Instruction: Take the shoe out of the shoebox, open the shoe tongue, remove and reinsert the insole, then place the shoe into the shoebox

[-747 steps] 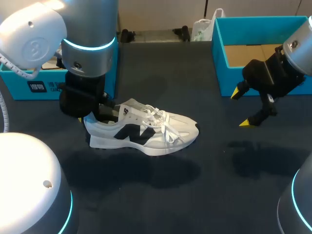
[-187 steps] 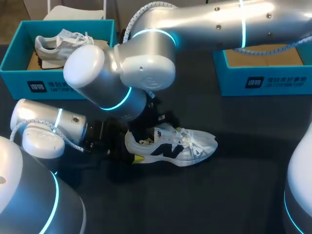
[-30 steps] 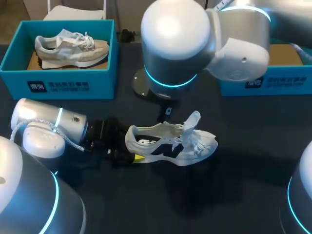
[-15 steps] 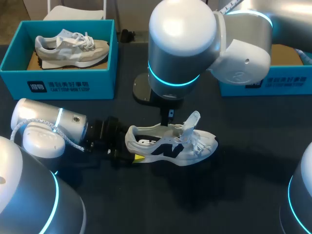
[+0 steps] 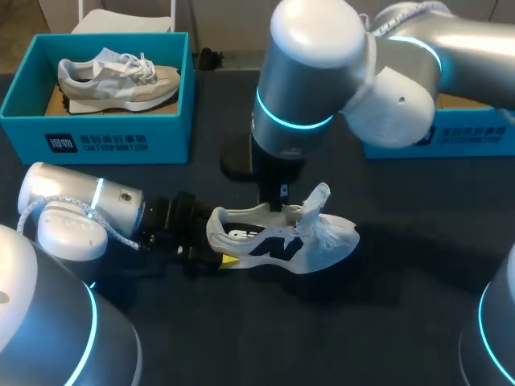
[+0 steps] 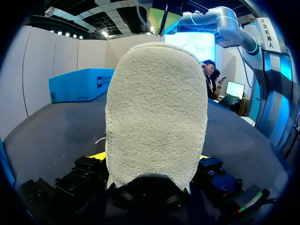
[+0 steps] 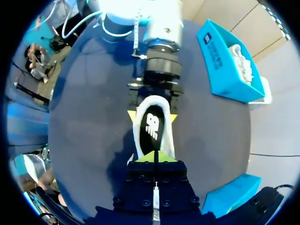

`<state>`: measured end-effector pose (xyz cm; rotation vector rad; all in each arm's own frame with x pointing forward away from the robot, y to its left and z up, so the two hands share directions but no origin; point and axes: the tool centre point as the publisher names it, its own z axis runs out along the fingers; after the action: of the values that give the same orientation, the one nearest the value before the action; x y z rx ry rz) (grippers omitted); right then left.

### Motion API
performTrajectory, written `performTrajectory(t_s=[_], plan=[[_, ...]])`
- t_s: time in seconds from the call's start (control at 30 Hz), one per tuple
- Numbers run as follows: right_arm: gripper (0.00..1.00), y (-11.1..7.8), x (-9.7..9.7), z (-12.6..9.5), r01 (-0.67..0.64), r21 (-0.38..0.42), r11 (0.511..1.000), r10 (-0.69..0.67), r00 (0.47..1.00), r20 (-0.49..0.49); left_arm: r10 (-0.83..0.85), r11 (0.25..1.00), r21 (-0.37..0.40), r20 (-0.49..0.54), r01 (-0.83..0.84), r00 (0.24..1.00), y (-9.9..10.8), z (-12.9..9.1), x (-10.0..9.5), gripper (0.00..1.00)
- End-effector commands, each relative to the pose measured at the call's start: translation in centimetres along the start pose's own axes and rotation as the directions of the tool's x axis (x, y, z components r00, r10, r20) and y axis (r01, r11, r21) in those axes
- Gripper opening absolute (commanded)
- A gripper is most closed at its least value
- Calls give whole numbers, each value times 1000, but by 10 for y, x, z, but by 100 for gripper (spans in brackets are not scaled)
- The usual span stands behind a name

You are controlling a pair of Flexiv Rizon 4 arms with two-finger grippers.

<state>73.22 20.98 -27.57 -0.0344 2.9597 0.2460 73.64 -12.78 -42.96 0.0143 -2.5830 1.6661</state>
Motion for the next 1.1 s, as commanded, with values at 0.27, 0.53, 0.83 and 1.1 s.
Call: performTrajectory(t_s=[0.27,0.53,0.83,1.1], plan=[[0,8,5,16,38,47,998,-35,997,-70,-1,1000,-3,0,1,1000,4,1,-4,0],[0,8,5,16,38,47,998,-35,997,-70,-1,1000,-3,0,1,1000,4,1,-4,0],[0,3,-5,60,130,66,989,-116,976,-183,-1,1000,-3,0,1,1000,4,1,-4,0],[0,-8,-4,82,141,41,989,-128,963,-239,-1,1000,-3,0,1,1000,4,1,-4,0]])
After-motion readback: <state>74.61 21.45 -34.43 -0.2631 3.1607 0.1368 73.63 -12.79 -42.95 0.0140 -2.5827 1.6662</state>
